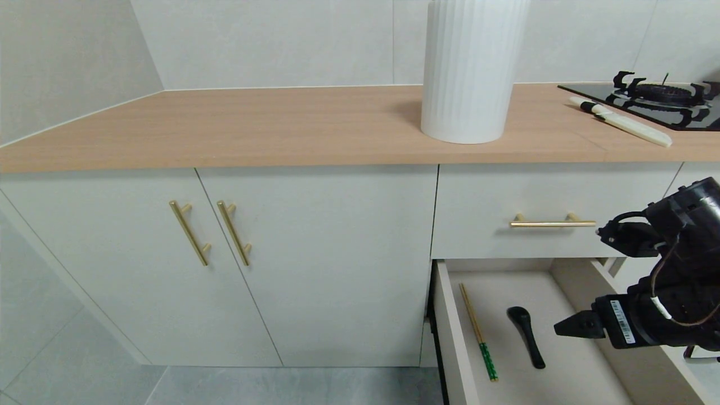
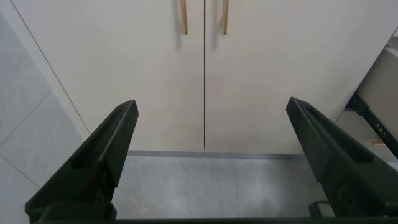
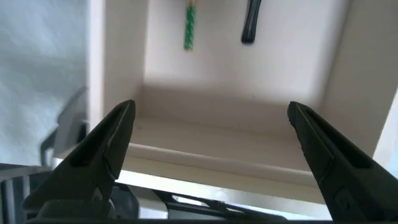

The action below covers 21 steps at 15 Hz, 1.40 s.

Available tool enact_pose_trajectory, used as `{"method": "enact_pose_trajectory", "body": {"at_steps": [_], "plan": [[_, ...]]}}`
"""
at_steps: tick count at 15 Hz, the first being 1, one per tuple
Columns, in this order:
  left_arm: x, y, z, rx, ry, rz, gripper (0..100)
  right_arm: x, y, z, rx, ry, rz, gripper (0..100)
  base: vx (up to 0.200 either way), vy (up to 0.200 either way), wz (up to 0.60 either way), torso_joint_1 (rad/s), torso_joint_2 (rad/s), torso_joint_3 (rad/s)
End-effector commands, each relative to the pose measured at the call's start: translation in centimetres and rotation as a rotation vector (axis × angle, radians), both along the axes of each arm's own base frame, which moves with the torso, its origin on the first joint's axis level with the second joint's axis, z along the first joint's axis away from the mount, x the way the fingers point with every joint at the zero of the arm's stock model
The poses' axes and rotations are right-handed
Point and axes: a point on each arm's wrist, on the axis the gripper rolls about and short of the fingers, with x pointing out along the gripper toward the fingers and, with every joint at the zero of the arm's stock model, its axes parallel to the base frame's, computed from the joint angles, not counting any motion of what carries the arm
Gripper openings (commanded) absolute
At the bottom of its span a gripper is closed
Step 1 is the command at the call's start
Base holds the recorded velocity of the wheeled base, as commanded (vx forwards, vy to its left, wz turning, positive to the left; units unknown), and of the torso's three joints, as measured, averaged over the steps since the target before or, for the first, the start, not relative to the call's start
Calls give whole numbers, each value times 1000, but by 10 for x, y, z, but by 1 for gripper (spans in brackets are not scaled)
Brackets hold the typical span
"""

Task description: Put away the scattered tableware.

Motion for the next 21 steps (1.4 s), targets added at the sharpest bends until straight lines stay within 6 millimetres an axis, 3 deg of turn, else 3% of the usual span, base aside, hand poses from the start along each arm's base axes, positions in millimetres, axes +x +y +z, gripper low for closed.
{"method": "enact_pose_trajectory", "body": {"at_steps": [1, 12, 14, 21], "plan": [[0, 0, 0, -1, 0, 1, 100, -3, -1, 7, 12, -29, 2, 100, 0, 0, 0, 0, 0, 0], [0, 0, 0, -1, 0, 1, 100, -9, 1, 3, -21, 22, 24, 100, -182, 0, 0, 3, 3, 3], [0, 0, 0, -1, 0, 1, 100, -11, 4, -1, -36, 52, 43, 100, 0, 0, 0, 0, 0, 0], [0, 0, 0, -1, -1, 1, 100, 13, 27, -54, -166, 334, 78, 100, 0, 0, 0, 0, 0, 0]]}}
